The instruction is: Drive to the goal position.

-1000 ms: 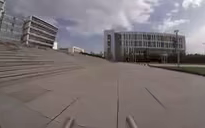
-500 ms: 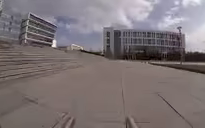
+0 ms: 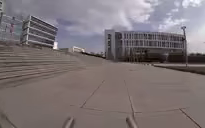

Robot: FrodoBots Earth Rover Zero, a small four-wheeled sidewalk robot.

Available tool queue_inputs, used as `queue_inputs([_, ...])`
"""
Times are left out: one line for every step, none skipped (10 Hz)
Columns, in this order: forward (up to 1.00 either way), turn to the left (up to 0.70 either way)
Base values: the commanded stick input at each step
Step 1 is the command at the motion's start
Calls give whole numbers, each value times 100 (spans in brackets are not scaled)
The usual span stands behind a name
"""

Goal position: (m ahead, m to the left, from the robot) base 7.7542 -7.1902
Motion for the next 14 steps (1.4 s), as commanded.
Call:
queue_inputs([100,0])
queue_inputs([100,0])
queue_inputs([100,0])
queue_inputs([100,0])
queue_inputs([100,0])
queue_inputs([100,-5])
queue_inputs([100,-21])
queue_inputs([100,-8])
queue_inputs([100,0])
queue_inputs([100,0])
queue_inputs([100,0])
queue_inputs([100,0])
queue_inputs([100,0])
queue_inputs([100,0])
